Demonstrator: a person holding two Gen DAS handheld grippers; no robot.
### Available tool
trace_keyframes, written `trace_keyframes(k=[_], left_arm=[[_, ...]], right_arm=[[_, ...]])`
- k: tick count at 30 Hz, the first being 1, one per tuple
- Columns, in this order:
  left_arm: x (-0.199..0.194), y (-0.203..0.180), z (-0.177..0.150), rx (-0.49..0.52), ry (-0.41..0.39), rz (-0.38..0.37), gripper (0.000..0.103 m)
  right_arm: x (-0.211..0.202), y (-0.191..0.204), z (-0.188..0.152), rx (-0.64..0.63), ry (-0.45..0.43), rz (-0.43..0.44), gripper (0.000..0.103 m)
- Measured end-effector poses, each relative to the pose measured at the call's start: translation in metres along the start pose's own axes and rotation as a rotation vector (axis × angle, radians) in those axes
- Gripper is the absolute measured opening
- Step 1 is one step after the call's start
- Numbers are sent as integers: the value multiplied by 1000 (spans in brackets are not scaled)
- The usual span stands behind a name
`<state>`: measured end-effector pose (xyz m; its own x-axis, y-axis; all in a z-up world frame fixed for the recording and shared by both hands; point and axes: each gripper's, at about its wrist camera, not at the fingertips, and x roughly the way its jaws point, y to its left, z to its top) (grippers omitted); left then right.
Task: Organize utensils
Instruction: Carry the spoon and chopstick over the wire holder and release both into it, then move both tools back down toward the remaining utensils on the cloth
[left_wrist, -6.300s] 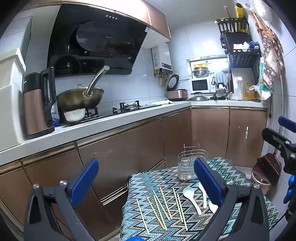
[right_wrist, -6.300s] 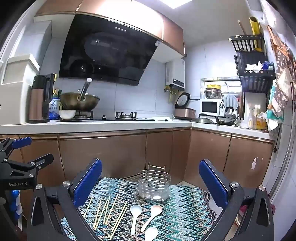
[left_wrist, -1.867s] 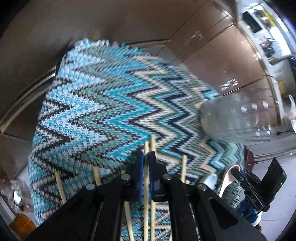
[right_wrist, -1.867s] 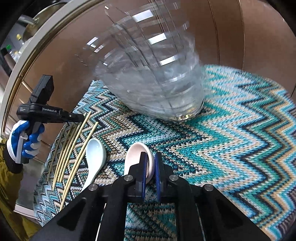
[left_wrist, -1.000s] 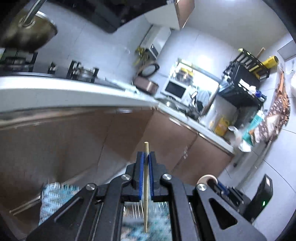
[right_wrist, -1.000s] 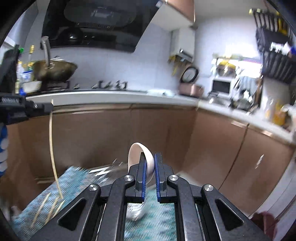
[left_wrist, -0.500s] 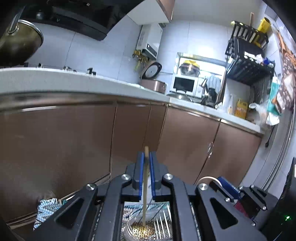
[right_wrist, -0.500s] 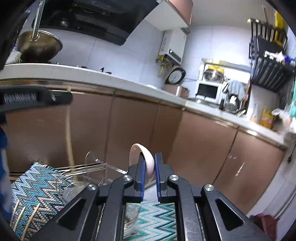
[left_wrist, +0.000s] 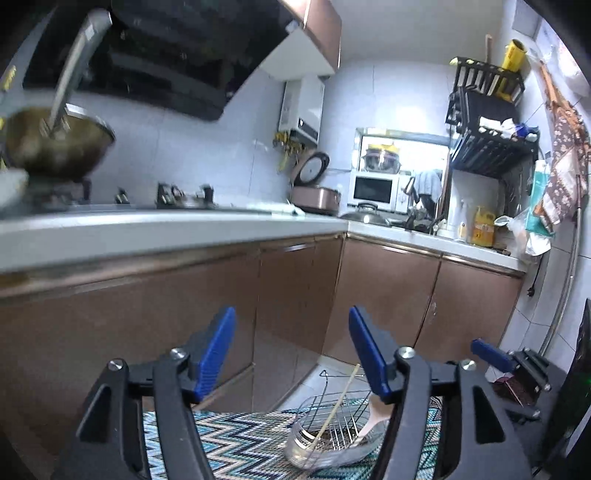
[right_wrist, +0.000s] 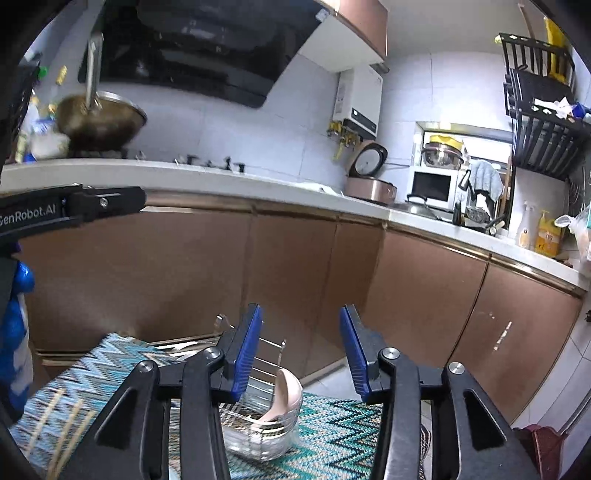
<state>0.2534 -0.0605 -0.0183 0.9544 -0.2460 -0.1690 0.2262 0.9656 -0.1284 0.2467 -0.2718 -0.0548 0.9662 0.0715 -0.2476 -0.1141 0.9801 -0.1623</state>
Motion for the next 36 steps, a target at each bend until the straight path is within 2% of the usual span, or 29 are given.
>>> trace_keyframes(k=[3, 6, 9, 11, 14, 16, 24, 30, 36], left_arm=[[-42, 7, 14, -7, -52, -8, 63], [-82, 10, 25, 43, -21, -37, 63], [-111, 20, 27, 31, -8, -36, 64], [-128, 30, 26, 5, 27, -51, 64], [-142, 42, 17, -21, 84, -34, 64], [-144, 48, 7, -18, 153, -18, 64], [-115, 49, -53, -24, 409, -49, 64], [-48, 50, -117, -115, 678, -78, 64], [24, 54, -160, -180, 854, -64, 63]], right_arm=[[-39, -4, 11, 11, -19, 42, 44], [-79, -10, 20, 20, -32, 87, 44], [-116, -13, 25, 22, -42, 106, 44], [-139, -15, 24, 35, -43, 125, 44], [-164, -16, 18, 48, -21, 167, 44], [-173, -12, 11, 41, 7, 183, 44], [-163, -2, -43, 86, 195, 291, 44], [-117, -2, -102, 157, 409, 383, 44], [-72, 3, -155, 193, 595, 479, 35]])
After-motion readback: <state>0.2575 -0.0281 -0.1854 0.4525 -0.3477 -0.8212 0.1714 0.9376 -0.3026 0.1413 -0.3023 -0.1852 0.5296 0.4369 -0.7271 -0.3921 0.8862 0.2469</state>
